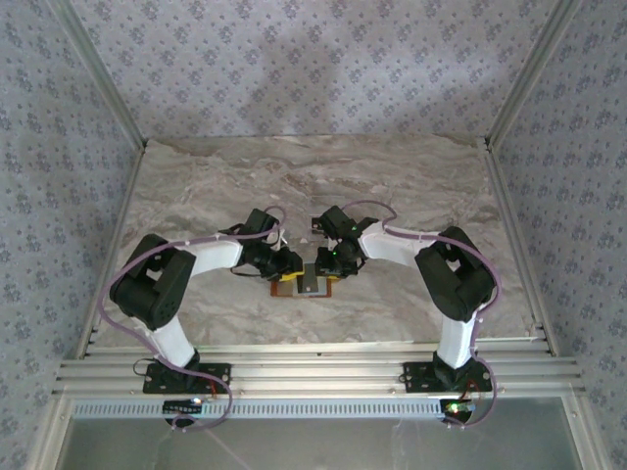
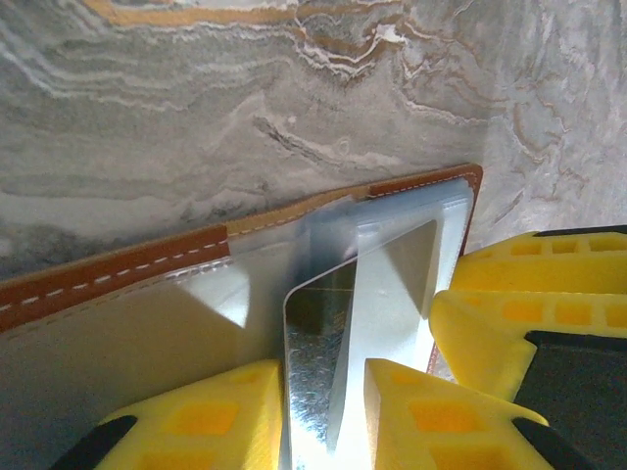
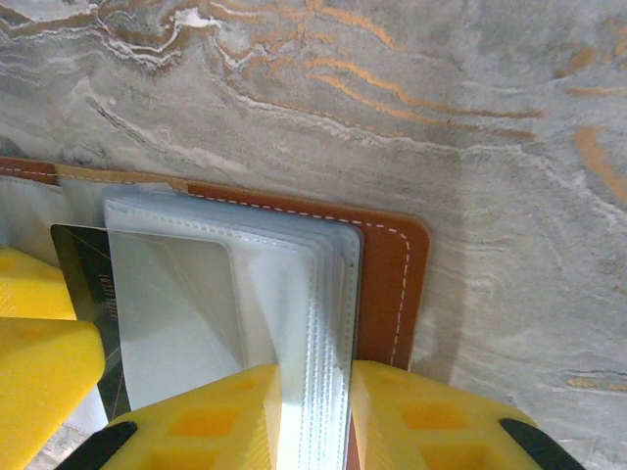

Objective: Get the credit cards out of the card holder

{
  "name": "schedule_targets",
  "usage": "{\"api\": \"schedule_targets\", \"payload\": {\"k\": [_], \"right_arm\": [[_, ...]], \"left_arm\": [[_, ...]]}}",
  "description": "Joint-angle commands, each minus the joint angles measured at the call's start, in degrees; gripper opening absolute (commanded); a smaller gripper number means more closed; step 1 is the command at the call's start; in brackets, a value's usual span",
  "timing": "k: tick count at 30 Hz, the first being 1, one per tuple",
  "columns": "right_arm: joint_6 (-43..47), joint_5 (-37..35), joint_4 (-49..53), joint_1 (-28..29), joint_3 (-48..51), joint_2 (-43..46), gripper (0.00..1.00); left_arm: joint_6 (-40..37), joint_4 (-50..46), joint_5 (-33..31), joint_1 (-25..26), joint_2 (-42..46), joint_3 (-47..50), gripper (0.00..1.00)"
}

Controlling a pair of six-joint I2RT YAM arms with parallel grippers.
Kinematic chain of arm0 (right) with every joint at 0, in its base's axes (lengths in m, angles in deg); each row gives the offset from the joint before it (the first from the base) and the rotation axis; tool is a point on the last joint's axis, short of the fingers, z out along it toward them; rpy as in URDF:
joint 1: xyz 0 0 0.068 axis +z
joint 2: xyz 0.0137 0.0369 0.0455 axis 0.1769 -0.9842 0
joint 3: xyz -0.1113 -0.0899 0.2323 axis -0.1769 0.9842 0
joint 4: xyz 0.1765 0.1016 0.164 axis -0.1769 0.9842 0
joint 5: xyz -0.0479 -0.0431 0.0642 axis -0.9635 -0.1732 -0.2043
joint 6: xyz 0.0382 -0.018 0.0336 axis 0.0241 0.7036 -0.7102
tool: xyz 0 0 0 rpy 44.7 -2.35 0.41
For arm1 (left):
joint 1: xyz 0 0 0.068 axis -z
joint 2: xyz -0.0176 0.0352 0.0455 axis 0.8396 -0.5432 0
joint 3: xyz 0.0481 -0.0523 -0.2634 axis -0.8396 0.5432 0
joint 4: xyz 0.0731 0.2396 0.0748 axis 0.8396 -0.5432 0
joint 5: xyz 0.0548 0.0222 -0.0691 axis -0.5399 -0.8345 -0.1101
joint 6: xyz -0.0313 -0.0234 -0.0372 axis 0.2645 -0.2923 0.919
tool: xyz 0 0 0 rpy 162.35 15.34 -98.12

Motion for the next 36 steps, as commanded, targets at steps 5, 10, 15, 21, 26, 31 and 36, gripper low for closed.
{"api": "schedule_targets", "payload": {"k": [5, 10, 15, 21, 26, 31, 36], "right_arm": [[0.0, -1.6, 3.5, -0.3, 1.6, 0.1, 0.27], [0.1, -1.4, 3.5, -0.2, 1.6, -0.1, 0.26], [0.1, -1.4, 3.5, -0.2, 1.9, 0.0, 0.26], [0.0, -1.6, 3.4, -0.5, 2.2, 0.2, 0.26], [0.1, -1.5, 3.6, -0.6, 2.2, 0.6, 0.26], [0.2, -1.6, 4.3, -0.8, 2.0, 2.0, 0.26], [0.2, -1.2, 5.2, -1.3, 1.6, 4.9, 0.27]], "left_arm": [[0.0, 1.9, 2.2, -0.5, -2.2, 0.7, 0.27], [0.9, 5.0, 3.7, -1.3, -2.9, 2.2, 0.20], [-0.6, 2.3, 3.3, -2.6, -2.3, 1.9, 0.13], [-2.8, -1.5, 2.9, -4.3, 1.1, 1.7, 0.11], [-6.1, -6.5, 1.4, -4.5, 4.4, 0.1, 0.10], [-10.9, -15.1, -2.4, -4.5, 7.4, -4.1, 0.08], [-16.0, -22.5, -5.7, -4.5, 9.7, -8.8, 0.06]]}}
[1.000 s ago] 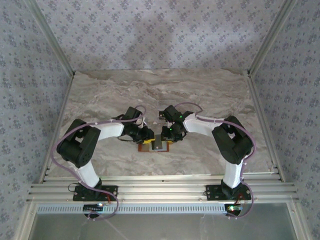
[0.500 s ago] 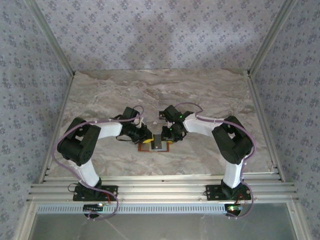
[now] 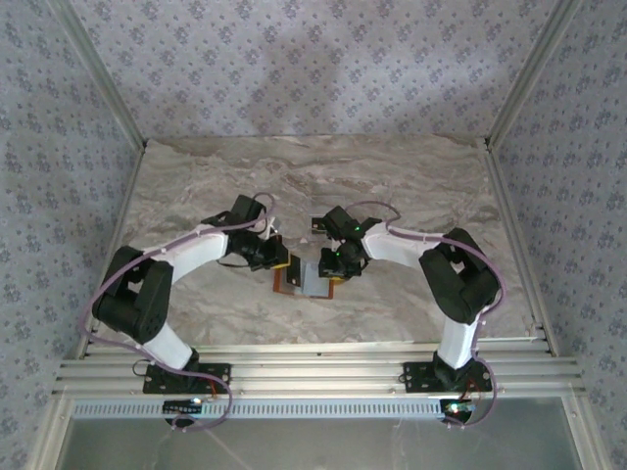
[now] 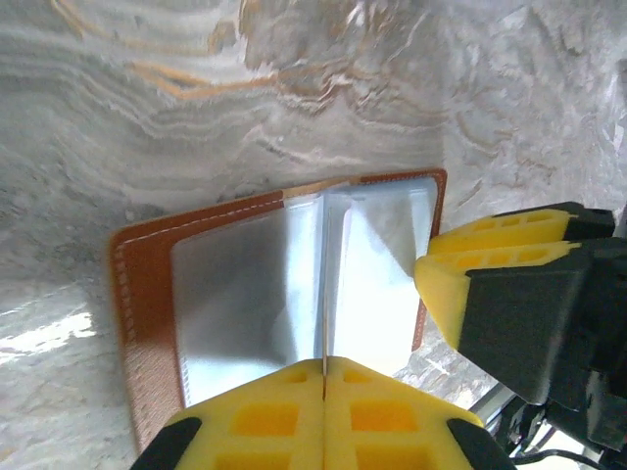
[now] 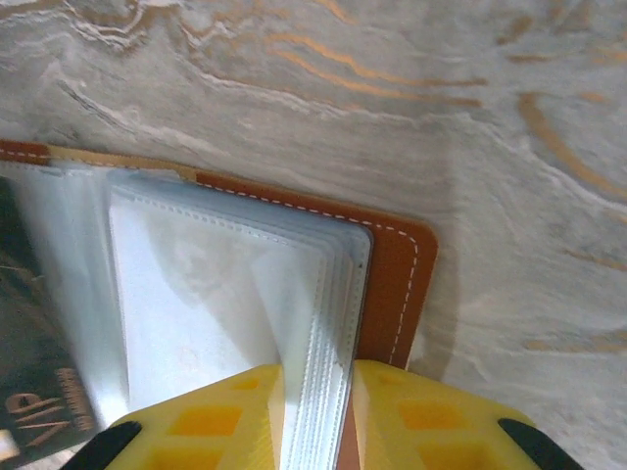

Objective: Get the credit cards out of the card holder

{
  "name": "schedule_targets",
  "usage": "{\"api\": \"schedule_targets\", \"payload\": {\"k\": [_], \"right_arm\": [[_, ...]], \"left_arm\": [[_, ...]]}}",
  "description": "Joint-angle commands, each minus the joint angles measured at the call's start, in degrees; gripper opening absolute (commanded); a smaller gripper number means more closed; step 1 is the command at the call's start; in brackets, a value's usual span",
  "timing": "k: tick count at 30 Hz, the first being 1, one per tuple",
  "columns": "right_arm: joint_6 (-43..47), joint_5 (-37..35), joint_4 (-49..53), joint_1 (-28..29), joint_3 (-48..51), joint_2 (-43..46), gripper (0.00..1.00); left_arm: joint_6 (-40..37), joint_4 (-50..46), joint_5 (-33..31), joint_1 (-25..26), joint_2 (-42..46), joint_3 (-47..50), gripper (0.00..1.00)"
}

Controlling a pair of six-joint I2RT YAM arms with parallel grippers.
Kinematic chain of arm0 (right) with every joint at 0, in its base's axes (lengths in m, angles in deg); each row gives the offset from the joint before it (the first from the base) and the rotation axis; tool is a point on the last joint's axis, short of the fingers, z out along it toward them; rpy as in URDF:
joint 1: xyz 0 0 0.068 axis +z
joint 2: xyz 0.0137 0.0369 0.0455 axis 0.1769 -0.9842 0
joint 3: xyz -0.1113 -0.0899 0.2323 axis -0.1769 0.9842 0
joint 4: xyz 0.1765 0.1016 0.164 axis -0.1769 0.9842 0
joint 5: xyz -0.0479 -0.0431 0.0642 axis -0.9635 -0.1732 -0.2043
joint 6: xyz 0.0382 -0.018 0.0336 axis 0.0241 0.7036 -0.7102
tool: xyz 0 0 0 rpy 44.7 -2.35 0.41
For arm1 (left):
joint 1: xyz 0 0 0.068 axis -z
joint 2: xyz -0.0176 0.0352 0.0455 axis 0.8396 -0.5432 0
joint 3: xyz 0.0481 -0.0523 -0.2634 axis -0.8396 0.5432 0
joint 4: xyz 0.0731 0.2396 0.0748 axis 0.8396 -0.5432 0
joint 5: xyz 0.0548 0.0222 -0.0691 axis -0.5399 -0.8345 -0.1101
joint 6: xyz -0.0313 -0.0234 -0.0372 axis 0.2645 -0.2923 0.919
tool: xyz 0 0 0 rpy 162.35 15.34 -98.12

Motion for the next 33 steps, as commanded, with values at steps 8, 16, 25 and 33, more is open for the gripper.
{"api": "schedule_targets", "payload": {"k": [8, 16, 25, 33], "right_arm": [[0.7, -0.6, 5.7, -2.4, 0.2, 8.4, 0.27], [2.5, -1.1, 8.7, -7.5, 0.9, 12.7, 0.27], [6.1, -1.3, 10.6, -12.9, 2.7, 16.5, 0.27], [6.1, -1.6, 11.4, -14.7, 4.5, 19.1, 0.27]], "left_arm": [[-16.4, -13.2, -6.8, 0.4, 4.6, -10.1, 0.03], [-33.2, -11.6, -14.3, 5.5, 1.8, -17.1, 0.01], [-65.7, -13.6, -20.7, 13.3, -6.9, -27.9, 0.00], [-78.2, -21.2, -21.7, 13.4, -18.4, -42.7, 0.00]]}}
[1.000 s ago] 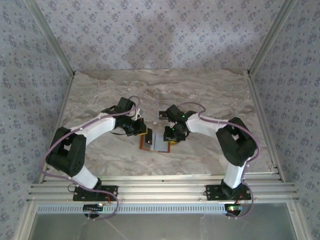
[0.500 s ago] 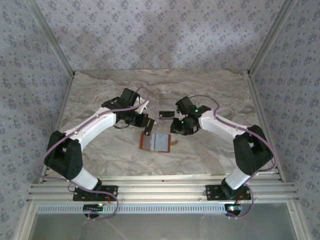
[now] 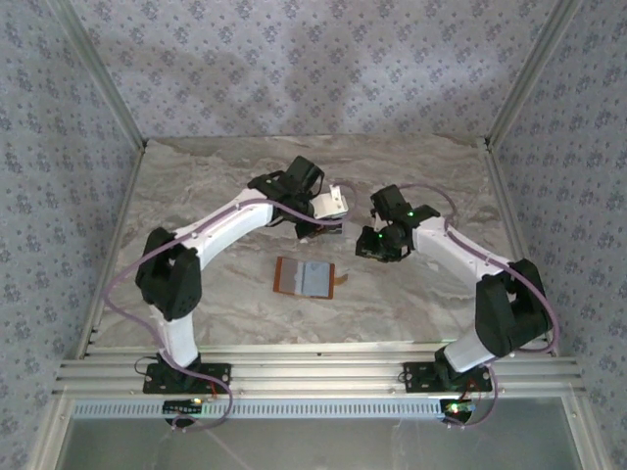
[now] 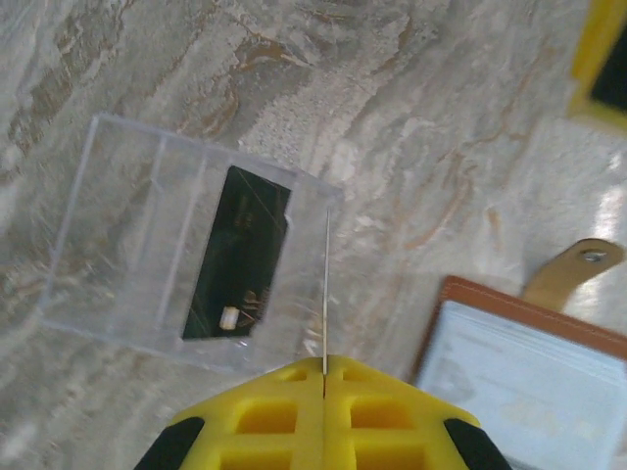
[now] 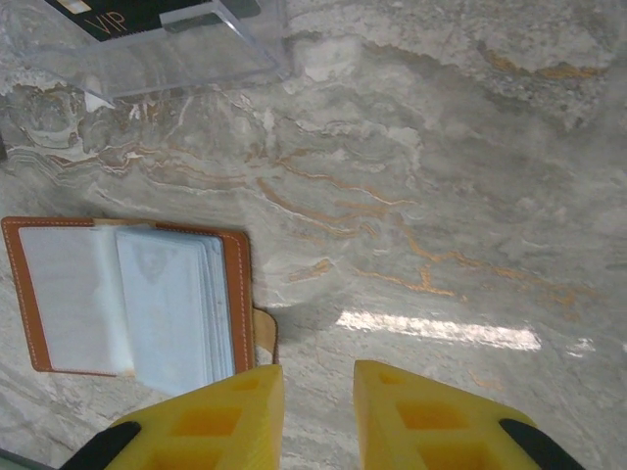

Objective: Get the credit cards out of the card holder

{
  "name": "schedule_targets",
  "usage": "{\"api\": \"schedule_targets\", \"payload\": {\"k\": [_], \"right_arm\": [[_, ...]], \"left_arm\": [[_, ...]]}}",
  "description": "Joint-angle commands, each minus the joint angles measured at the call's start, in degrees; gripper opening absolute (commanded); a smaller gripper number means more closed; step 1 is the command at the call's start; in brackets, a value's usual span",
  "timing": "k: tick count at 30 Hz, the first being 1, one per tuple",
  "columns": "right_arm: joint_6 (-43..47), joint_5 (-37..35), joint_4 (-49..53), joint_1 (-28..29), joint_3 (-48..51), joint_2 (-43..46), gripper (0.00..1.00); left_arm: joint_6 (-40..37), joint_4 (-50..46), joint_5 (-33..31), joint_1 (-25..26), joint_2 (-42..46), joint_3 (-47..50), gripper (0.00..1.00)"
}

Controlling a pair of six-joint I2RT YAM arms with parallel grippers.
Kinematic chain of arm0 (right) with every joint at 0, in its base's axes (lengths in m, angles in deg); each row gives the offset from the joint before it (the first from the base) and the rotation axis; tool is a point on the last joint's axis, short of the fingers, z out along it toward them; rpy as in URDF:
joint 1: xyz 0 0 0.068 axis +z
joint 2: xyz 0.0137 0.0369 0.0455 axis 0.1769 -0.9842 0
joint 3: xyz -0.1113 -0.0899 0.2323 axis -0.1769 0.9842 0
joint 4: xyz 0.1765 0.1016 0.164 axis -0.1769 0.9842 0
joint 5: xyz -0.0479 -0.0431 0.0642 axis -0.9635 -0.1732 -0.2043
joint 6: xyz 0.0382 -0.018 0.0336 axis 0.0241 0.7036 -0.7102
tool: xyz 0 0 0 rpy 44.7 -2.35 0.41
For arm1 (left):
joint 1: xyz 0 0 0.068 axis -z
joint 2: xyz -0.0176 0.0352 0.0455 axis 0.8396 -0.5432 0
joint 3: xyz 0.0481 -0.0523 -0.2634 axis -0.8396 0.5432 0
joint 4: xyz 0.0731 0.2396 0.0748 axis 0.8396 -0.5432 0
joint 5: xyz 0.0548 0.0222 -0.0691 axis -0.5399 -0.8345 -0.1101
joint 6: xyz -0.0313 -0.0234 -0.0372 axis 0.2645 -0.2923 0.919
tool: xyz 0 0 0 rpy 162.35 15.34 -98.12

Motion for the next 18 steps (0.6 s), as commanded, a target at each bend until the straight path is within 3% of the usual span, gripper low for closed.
{"api": "schedule_targets", "payload": {"k": [1, 9, 18], "right_arm": [[0.9, -0.9, 2.4, -0.6, 0.9, 1.9, 0.27], [1.1, -0.9, 2.9, -1.9, 2.4, 3.9, 0.27], [1.0, -0.5, 2.7, -3.2, 4.3, 5.9, 0.27]], "left_arm": [[-10.2, -5.5, -1.4, -0.3, -3.8, -6.5, 0.00], [-14.1, -17.6, -3.7, -0.2, -15.8, -24.6, 0.00], [-15.4, -21.8, -5.5, 0.1, -22.4, -32.9, 0.00]]}}
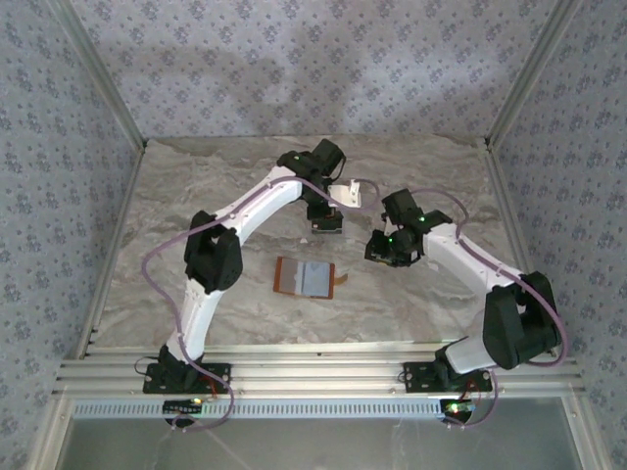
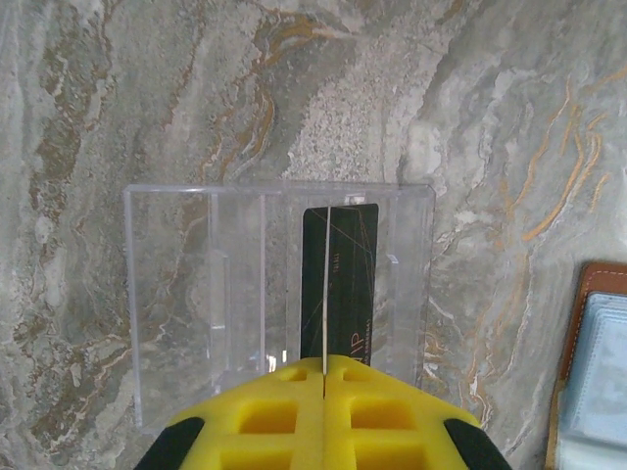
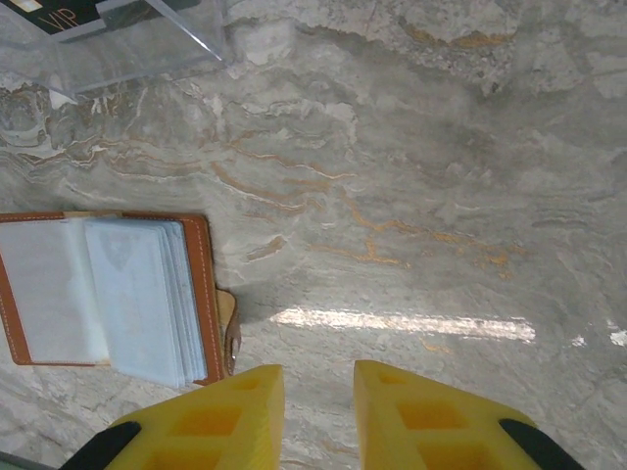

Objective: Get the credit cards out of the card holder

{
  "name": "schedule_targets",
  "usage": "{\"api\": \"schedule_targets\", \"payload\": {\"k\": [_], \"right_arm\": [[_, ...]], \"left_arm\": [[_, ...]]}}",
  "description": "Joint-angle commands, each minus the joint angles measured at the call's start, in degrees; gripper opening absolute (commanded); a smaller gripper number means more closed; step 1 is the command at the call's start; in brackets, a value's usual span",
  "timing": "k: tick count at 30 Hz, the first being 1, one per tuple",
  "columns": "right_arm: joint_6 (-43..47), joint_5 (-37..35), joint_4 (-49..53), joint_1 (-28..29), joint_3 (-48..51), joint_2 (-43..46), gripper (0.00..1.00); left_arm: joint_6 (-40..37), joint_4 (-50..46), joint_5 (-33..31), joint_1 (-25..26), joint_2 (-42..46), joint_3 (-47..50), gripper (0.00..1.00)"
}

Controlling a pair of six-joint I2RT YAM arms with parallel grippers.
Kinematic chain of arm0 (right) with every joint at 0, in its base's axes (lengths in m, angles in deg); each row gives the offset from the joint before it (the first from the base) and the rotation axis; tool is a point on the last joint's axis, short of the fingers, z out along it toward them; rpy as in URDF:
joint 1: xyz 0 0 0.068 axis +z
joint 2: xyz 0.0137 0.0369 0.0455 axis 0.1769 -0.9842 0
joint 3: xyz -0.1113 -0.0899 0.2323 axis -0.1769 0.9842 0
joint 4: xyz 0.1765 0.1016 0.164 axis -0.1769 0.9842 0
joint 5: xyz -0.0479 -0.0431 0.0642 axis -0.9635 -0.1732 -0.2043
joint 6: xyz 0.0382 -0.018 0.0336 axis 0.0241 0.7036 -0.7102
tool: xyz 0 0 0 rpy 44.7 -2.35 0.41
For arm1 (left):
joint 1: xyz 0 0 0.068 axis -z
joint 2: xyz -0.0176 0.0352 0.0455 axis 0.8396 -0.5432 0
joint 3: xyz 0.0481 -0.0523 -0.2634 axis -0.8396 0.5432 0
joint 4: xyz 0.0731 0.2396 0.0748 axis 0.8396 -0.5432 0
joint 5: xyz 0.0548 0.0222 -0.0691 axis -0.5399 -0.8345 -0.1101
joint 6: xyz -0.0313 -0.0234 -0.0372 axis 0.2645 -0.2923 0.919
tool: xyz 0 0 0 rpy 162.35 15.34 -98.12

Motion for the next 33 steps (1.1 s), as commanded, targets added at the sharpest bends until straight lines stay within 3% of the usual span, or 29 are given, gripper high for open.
{"api": "schedule_targets", "payload": {"k": [1, 13, 25, 33], "right_arm": [[0.9, -0.6, 1.4, -0.7, 0.7, 1.8, 0.27], [0.6, 0.2, 0.5, -1.5, 2.6, 2.3, 0.27], [0.7, 0.2, 0.2, -1.7, 3.4, 3.4, 0.27], [-0.1, 0.5, -1.1, -1.4, 3.5, 4.0, 0.28]], "left_arm": [[-1.8, -5.5, -0.5, 0.2, -2.3, -4.0, 0.00], [-3.2, -10.7, -0.8, 1.0, -8.4, -9.8, 0.01], [-3.5, -7.0, -5.0, 1.4, -9.8, -12.6, 0.27], [-0.3, -5.3, -4.6, 1.3, -8.3, -13.1, 0.28]]}}
